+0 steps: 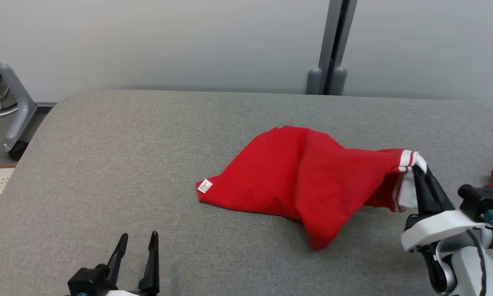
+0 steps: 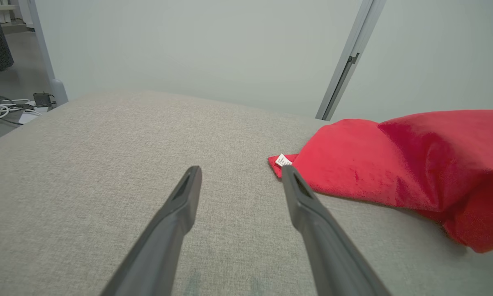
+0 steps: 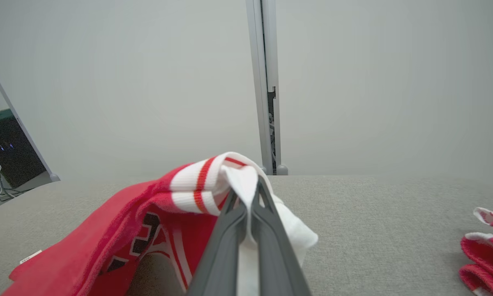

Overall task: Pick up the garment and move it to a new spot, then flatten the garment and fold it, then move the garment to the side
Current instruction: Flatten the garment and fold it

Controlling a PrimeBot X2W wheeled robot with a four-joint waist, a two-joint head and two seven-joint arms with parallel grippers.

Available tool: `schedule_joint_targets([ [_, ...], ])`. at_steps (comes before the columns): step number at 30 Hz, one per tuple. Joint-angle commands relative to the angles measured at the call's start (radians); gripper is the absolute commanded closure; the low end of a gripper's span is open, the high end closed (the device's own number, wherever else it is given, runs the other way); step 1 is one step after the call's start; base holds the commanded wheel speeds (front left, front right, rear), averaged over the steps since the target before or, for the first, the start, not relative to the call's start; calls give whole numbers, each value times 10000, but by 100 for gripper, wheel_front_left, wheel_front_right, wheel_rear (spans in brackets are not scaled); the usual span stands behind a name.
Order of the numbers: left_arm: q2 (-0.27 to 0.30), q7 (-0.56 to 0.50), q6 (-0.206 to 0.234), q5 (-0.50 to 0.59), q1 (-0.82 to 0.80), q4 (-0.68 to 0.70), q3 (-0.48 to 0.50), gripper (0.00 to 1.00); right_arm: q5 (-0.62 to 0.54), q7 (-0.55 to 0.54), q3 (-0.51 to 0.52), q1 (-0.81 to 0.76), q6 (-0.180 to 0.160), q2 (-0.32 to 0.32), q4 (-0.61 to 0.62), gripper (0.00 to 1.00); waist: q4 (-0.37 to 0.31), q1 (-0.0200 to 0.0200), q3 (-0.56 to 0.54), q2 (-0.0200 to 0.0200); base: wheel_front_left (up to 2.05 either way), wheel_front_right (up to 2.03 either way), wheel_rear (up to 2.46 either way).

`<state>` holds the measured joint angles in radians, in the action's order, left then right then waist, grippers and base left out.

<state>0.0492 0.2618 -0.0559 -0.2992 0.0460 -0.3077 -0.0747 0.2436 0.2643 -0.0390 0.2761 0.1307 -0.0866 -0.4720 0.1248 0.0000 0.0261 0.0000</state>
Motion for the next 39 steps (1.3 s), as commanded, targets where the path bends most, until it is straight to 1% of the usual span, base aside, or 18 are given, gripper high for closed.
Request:
schedule_joint_targets([
  [1, 33, 45, 21, -67, -27, -31, -87, 0, -115, 0, 186, 147, 0, -155, 17, 100, -242, 0, -127, 0, 0, 0, 0],
  [7, 38, 45, 74, -201, -212, -107, -467, 0, -436, 0, 589, 1076, 0, -588, 260, 100, -243, 0, -36, 0, 0, 0, 0],
  [11, 36, 45, 119, -276, -281, -189, -642, 0, -510, 0, 280, 1795, 0, -704, 557, 100, 0, 0, 15, 0, 0, 0, 0],
  [16, 35, 45, 137, -253, -257, -280, -608, 0, -295, 0, -782, 2999, 0, -756, 879, 100, 362, 0, 154, 0, 0, 0, 0],
  [20, 38, 45, 68, -257, -363, -320, -640, 0, -92, 0, -1716, 4301, -2, -771, 1164, 100, 652, 0, 333, 0, 0, 0, 0],
  [23, 36, 45, 115, -298, -362, -327, -664, 0, 146, 0, -2583, 5256, 0, -615, 1376, 100, 794, 0, 339, 0, 0, 0, 0],
  [27, 32, 45, 87, -296, -280, -374, -731, 0, 498, 0, -3659, 6631, -2, -265, 1323, 100, 903, 0, 281, 0, 0, 0, 0],
  [31, 36, 45, 90, -333, -402, -423, -903, 0, 742, -1, -3895, 7709, -2, 78, 808, 100, 1080, 0, 320, 0, 0, 0, 0],
  [34, 33, 45, 129, -366, -448, -421, -1018, 0, 417, -44, -3584, 8149, -2, 135, -164, 100, 1167, 0, 436, 0, 0, 0, 0],
  [37, 35, 45, 172, -396, -496, -446, -1114, 0, -186, -54, -2995, 8075, -2, -139, -1540, 100, 1218, 0, 605, 0, 0, 0, 0],
  [39, 30, 45, 203, -453, -586, -418, -1155, 0, -718, -127, -2708, 7723, -2, -494, -2570, 100, 1227, 0, 747, 0, 0, 0, 0],
])
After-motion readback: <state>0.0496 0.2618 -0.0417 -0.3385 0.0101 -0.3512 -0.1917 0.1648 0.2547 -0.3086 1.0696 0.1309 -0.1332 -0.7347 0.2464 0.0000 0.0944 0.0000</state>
